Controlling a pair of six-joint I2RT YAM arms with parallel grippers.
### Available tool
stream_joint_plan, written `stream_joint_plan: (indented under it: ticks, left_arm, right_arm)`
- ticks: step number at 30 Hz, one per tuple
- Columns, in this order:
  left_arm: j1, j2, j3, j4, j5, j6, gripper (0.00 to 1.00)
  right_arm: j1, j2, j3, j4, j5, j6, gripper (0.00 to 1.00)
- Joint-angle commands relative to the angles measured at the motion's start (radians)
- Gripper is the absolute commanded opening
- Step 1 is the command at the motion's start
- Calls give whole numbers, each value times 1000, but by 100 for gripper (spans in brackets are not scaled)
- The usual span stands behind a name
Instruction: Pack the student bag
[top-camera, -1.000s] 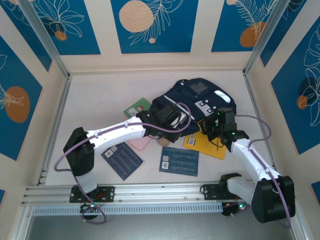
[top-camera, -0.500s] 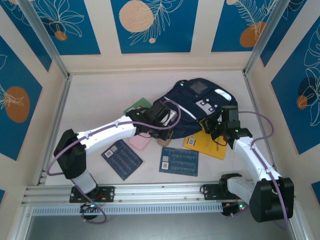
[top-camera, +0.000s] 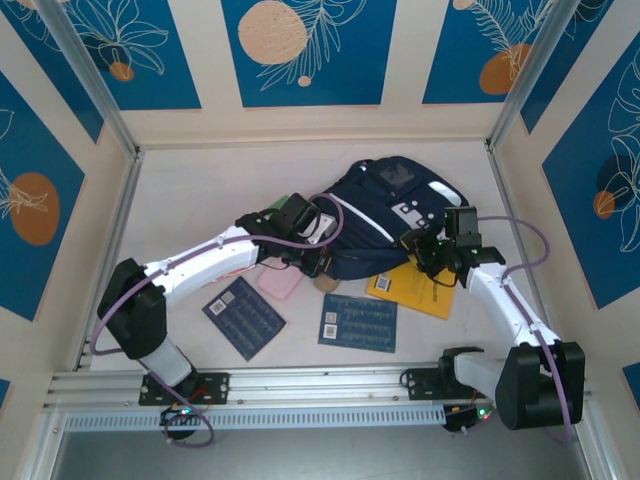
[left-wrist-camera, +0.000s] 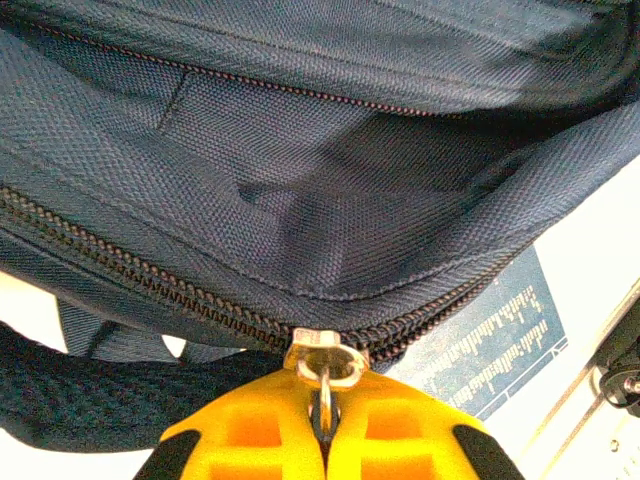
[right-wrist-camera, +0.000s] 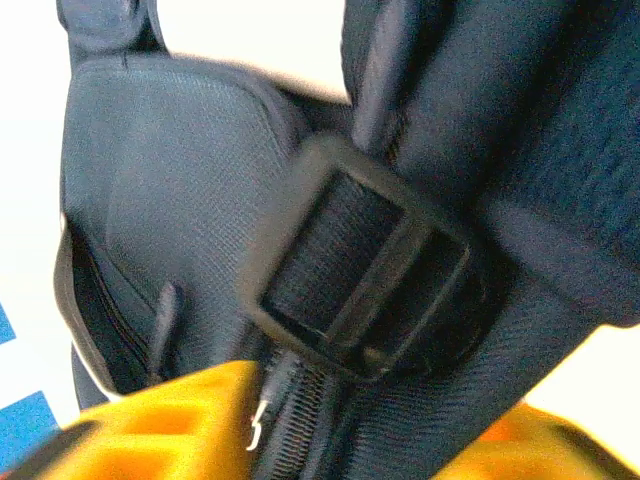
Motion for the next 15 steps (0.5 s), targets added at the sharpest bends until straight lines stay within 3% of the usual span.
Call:
stream_joint_plan:
  ticks: [1,6,15]
  left_arm:
    - [5,-53,-4,-7,56,-20,0]
    - [-30,-63,48,-17,67,-33,0]
    - [-94,-75,128,-51,38,-51,0]
  right_arm:
    - [-2,-6,58,-48,78,-14,59]
    - [37,-72,113,-178,92,22,65]
    - [134,-217,179,-301,45,135,61]
